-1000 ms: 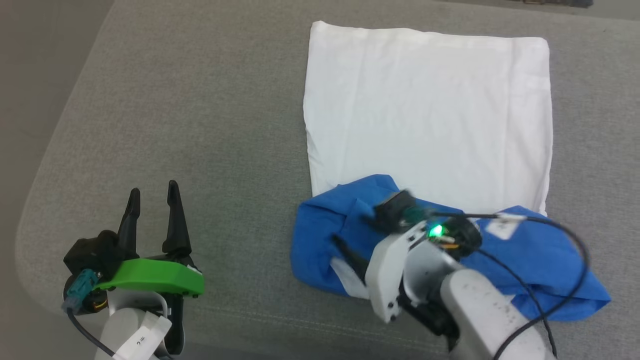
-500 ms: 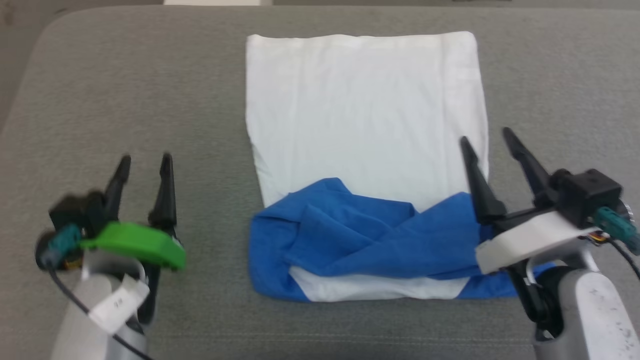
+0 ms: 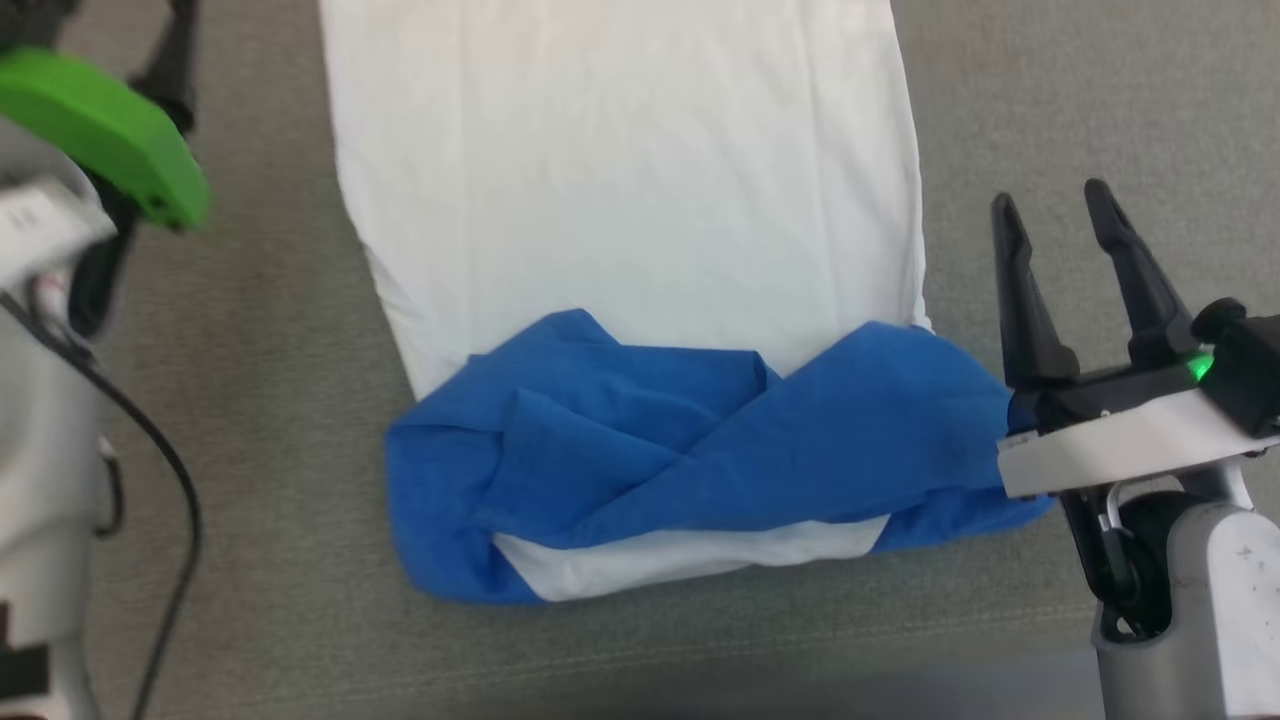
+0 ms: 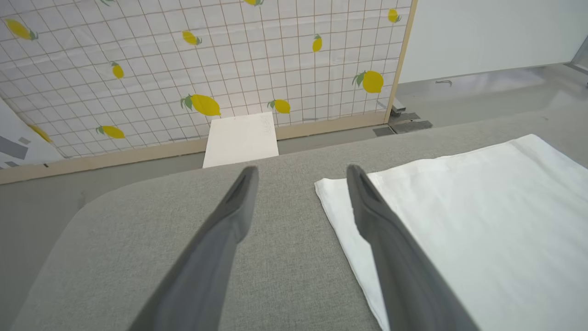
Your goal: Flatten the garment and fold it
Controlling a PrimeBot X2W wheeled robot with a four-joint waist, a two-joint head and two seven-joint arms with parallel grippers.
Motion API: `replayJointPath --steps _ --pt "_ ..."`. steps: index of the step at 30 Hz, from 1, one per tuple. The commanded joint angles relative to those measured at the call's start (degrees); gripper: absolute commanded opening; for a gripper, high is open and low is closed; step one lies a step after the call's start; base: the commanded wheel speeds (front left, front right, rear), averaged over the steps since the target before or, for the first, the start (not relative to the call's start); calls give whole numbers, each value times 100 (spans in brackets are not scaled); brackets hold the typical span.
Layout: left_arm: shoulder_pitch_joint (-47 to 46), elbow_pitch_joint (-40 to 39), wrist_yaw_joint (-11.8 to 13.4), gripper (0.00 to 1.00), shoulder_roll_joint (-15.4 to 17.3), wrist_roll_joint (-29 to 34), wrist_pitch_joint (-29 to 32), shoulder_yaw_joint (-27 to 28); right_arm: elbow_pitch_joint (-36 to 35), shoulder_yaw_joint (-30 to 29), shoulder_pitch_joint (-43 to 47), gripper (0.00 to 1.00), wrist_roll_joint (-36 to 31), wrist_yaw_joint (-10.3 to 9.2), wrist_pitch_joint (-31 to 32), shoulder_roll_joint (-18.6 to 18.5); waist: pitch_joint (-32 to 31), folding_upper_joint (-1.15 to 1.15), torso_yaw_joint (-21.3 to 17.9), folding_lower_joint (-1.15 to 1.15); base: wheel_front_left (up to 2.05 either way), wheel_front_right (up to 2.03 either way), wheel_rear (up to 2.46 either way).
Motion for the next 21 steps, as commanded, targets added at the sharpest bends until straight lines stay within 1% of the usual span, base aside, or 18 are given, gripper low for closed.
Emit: replayJointPath --steps 1,3,7,9,13,21 --pt "-249 101 -22 100 113 -128 190 -23 7 9 -109 100 48 -9 -93 5 800 0 -586 -1 0 0 0" --pt "-567 246 -23 100 273 -140 503 -40 69 33 -179 100 78 -9 -189 5 982 0 -700 -1 0 0 0" --pt "-1058 499 -7 100 486 -179 1109 -54 202 85 -257 100 165 -9 -344 5 1286 0 -873 -1 0 0 0" --pt "-1250 571 69 100 550 -174 1338 -38 262 91 -284 100 213 -9 -422 5 1413 0 -936 -1 0 0 0" --pt "-1572 733 261 100 613 -213 1880 -8 355 144 -308 100 279 -9 -538 5 1613 0 -1028 -1 0 0 0" --pt "-2290 805 782 100 669 -189 2742 54 385 302 -429 100 412 -9 -696 5 1936 0 -1218 -1 0 0 0"
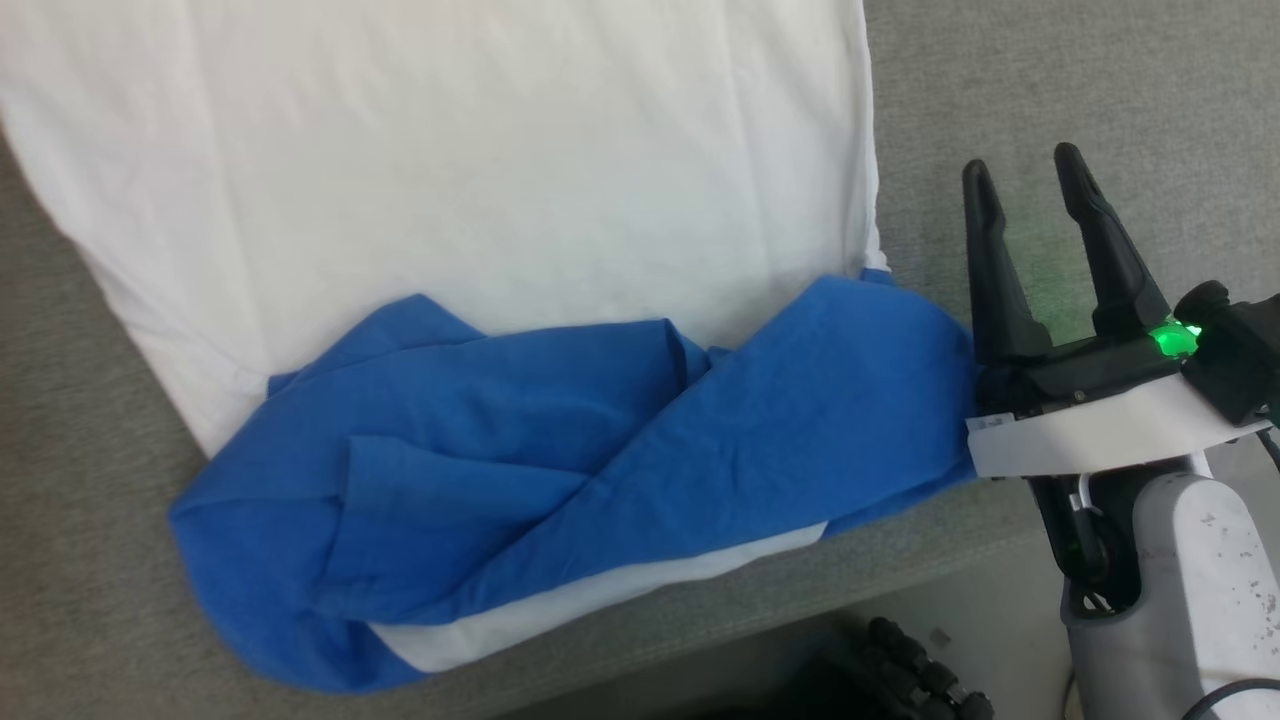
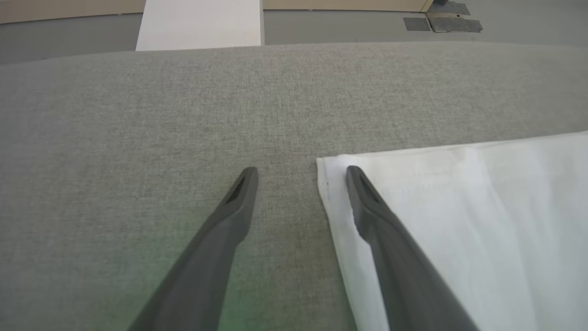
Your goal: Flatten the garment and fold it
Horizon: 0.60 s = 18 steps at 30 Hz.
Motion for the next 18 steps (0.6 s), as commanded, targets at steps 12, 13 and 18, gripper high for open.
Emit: replayJointPath --steps 12,13,18 --pt "-9 -17 444 0 180 151 1114 -207 -71 123 -321 100 -59 -9 -42 5 302 0 -266 -1 0 0 0" --pt "42 -46 424 0 172 126 1204 -238 -112 118 -424 100 -125 -9 2 5 293 0 -239 -1 0 0 0" --pt "185 -254 351 0 173 28 1314 -281 -281 253 -1010 100 -406 -9 350 5 272 0 -167 -1 0 0 0"
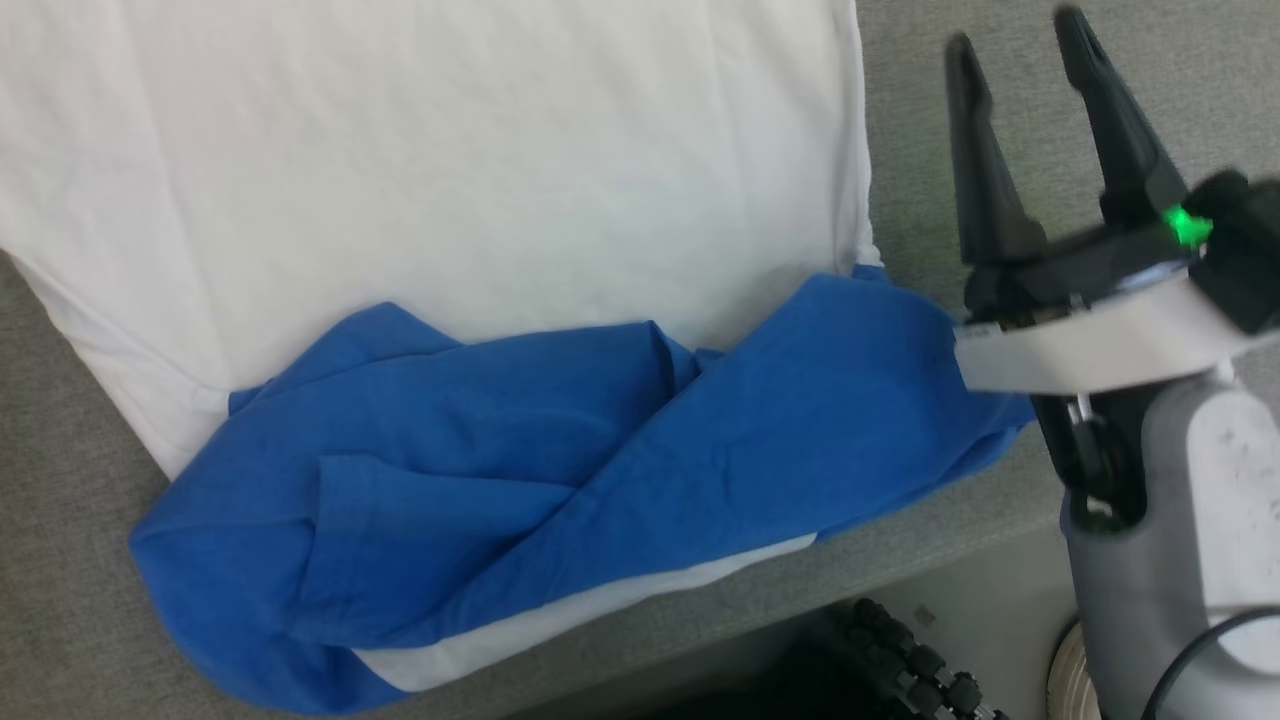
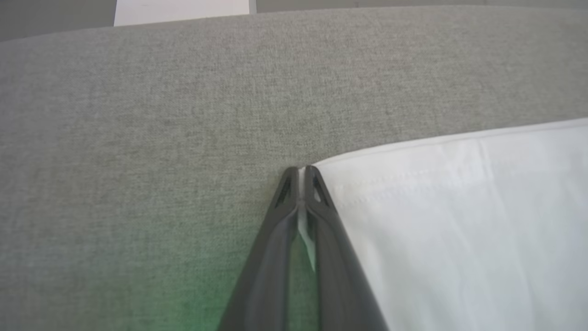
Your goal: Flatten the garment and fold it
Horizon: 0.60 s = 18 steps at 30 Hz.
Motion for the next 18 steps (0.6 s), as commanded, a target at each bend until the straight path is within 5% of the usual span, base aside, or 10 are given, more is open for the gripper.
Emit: replayJointPath --steps 1,9,18 --pt "387 133 -31 0 -58 -30 136 -77 -48 59 -286 100 -87 -9 109 6 -2 0 28 0 0 0 0" --pt "328 -98 -172 0 -73 -43 -192 -146 612 129 -1890 100 -22 -9 1091 6 -6 0 145 0 0 0 0" --pt "-39 2 -365 0 -372 73 -1051 -387 2953 -259 -4352 100 -120 -9 2524 6 147 0 553 0 0 0 0"
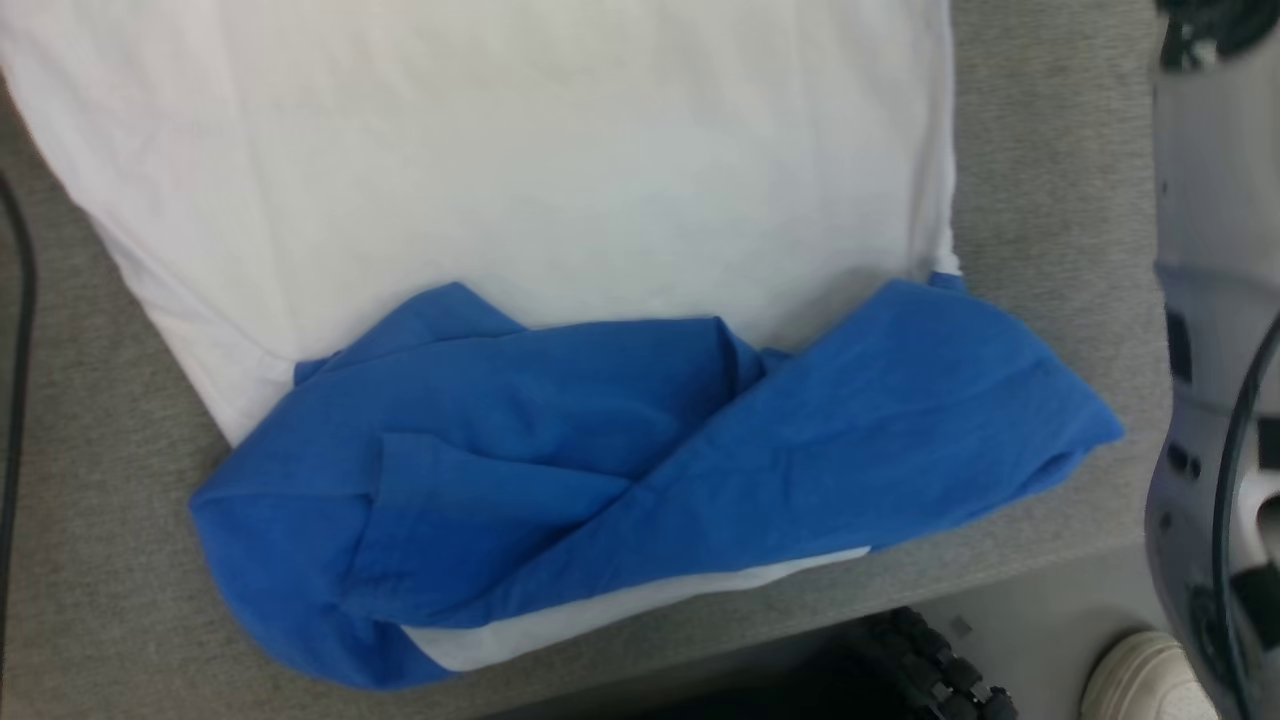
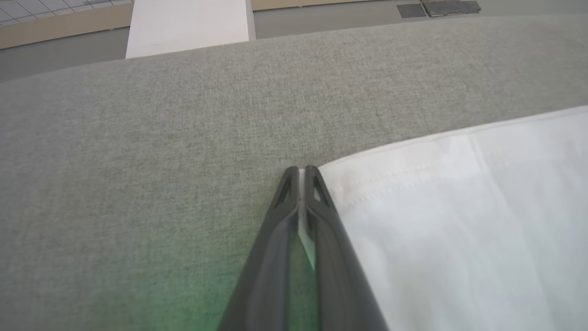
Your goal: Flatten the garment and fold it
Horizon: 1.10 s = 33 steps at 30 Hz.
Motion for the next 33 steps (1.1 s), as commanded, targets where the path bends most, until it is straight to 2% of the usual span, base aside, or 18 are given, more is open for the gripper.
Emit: replayJointPath --steps 1,4,10,11,13,14,17,19,26,30,33 --pt "-39 106 -49 0 -110 60 -101 -78 313 -49 -228 100 -192 -10 159 3 83 0 184 0 0 0 0" --pt "-156 227 -125 0 -280 67 -280 -210 995 -245 -693 100 -566 -10 556 3 142 0 381 0 0 0 0" --pt "-355 428 -257 0 -533 78 -509 -431 1727 -676 -1231 100 -1078 -10 1128 3 246 0 671 0 0 0 0" --pt "-366 460 -273 0 -553 80 -536 -456 1801 -703 -1269 94 -1147 -10 1233 3 243 0 689 0 0 0 0" --pt "-385 531 -309 0 -586 80 -573 -508 1923 -691 -1326 49 -1302 -10 1500 3 235 0 719 0 0 0 0" --pt "-400 565 -321 0 -601 79 -599 -527 1954 -692 -1354 43 -1317 -10 1615 3 237 0 733 0 0 0 0" --pt "-420 660 -347 0 -623 71 -666 -561 1981 -684 -1384 13 -1369 -10 1843 3 228 0 755 0 0 0 0" --pt "-434 713 -360 0 -630 61 -710 -574 1945 -707 -1393 0 -1408 -10 1919 3 226 0 768 0 0 0 0" --pt "-538 797 -377 0 -626 54 -908 -589 1753 -826 -1414 0 -1496 -10 1912 3 328 0 831 0 0 0 0" --pt "-578 779 -367 0 -595 84 -1302 -539 1615 -804 -1388 0 -1421 -10 1554 3 344 0 833 0 0 0 0" --pt "-572 731 -365 0 -589 103 -1731 -486 1540 -730 -1284 0 -1123 -10 1195 3 264 0 838 0 0 0 0"
